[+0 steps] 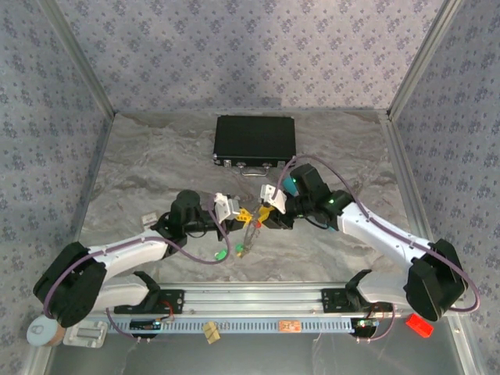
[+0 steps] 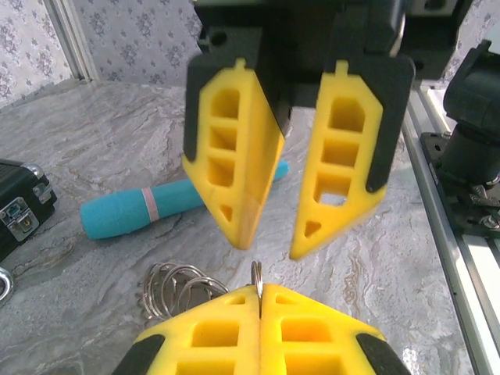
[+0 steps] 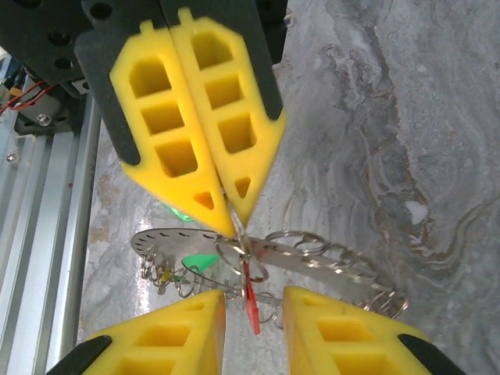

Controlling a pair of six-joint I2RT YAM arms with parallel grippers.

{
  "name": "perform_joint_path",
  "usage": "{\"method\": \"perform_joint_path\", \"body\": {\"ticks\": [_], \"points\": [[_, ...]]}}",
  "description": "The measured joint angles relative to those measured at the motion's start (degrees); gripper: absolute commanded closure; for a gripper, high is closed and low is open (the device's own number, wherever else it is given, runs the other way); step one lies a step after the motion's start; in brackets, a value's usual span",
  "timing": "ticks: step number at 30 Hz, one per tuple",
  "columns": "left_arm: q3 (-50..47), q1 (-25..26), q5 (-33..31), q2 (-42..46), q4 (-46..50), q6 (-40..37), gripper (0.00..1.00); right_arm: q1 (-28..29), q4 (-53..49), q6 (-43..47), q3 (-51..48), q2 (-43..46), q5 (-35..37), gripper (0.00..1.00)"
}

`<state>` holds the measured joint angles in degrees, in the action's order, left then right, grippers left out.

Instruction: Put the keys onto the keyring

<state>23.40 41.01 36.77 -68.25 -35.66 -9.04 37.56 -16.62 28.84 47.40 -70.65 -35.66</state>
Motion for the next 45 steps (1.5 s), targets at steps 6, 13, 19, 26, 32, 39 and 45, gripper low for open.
{"method": "perform_joint_path", "body": {"ticks": [6, 13, 19, 26, 32, 39, 45], "points": [[-0.20, 0.00, 0.55, 0.00, -4.04, 1.97, 1.00, 0.02, 3.52, -2.49, -1.55, 0.00, -1.68, 0.74], [-0.28, 0.00, 1.36, -0.15, -7.21, 3.63, 1.00, 0.09, 5.57, -3.41, -1.53, -0.57, -2.78, 0.88], [-0.63, 0.00, 1.51, -0.81, -7.96, 4.50, 1.00, 0.35, 6.14, -3.56, -1.16, -2.27, -3.02, 0.91], [-0.66, 0.00, 0.98, -0.83, -9.40, 4.63, 1.00, -0.17, 5.40, -3.43, -1.18, -1.46, -3.06, 0.69], [-0.68, 0.00, 0.37, -0.83, -10.67, 4.66, 1.00, -1.66, 5.88, -4.02, -3.19, 2.19, -2.73, 0.61], [-0.70, -0.02, -0.20, -0.83, -11.39, 5.40, 1.00, -1.05, 8.22, -5.53, -6.05, 1.86, -2.69, 0.57], [-0.70, 0.00, -0.15, -0.81, -12.13, 6.19, 1.00, -0.68, 11.19, -5.97, -6.05, 0.33, -2.47, 0.52]]}}
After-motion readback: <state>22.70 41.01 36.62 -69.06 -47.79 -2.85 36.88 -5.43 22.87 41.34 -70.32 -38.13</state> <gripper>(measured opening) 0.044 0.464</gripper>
